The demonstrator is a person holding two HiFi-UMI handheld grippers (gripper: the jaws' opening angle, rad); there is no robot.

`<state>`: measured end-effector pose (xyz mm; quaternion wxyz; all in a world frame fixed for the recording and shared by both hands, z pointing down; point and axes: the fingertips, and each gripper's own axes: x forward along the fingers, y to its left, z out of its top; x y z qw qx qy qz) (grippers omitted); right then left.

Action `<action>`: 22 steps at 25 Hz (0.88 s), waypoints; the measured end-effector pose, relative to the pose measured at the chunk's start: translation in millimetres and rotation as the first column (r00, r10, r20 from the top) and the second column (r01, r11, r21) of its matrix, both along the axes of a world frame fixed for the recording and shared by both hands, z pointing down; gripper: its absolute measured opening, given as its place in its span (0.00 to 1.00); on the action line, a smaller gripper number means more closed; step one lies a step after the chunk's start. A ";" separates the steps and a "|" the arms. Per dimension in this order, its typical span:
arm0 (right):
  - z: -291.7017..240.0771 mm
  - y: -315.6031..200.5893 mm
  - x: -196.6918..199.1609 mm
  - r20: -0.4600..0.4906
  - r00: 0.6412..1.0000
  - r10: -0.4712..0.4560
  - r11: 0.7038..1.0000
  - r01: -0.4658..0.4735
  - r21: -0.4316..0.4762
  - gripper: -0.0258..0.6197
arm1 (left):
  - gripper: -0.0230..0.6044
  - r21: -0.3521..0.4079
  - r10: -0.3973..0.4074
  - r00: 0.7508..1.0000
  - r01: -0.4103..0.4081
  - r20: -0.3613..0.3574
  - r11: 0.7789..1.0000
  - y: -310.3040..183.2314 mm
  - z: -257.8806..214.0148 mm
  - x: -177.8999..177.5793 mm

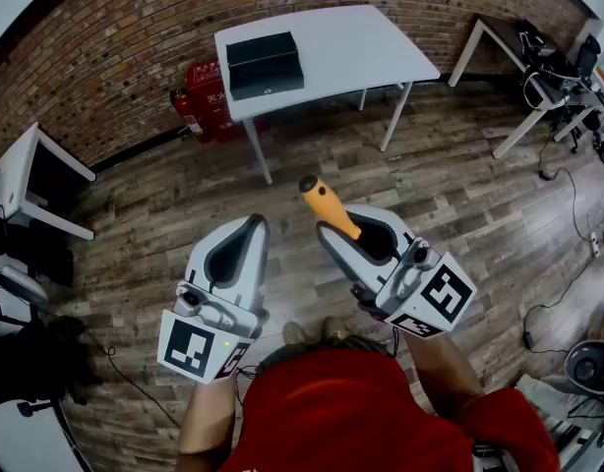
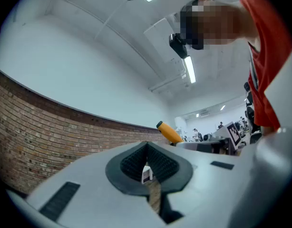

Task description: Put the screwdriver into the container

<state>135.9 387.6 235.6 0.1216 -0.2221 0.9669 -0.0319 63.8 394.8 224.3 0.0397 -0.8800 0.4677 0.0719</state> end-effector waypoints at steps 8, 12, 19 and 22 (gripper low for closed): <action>3.0 -2.7 3.5 -0.001 1.000 -0.002 1.000 0.002 0.000 0.17 | 0.06 -0.004 -0.007 1.000 0.007 0.001 1.000 -2.3 3.6 2.3; 4.2 -5.3 6.9 0.011 1.000 -0.023 1.000 0.023 -0.019 0.17 | 0.06 -0.008 -0.022 1.000 0.022 0.000 1.000 -4.3 5.8 4.2; 4.5 -19.0 20.3 0.018 0.999 -0.045 0.998 0.045 -0.039 0.17 | 0.06 -0.013 -0.056 0.998 0.056 0.015 0.998 -14.9 7.4 11.3; 6.7 -24.4 28.7 0.014 0.998 -0.055 0.998 0.056 -0.040 0.17 | 0.06 -0.009 -0.072 0.997 0.072 0.026 0.997 -21.3 7.7 17.6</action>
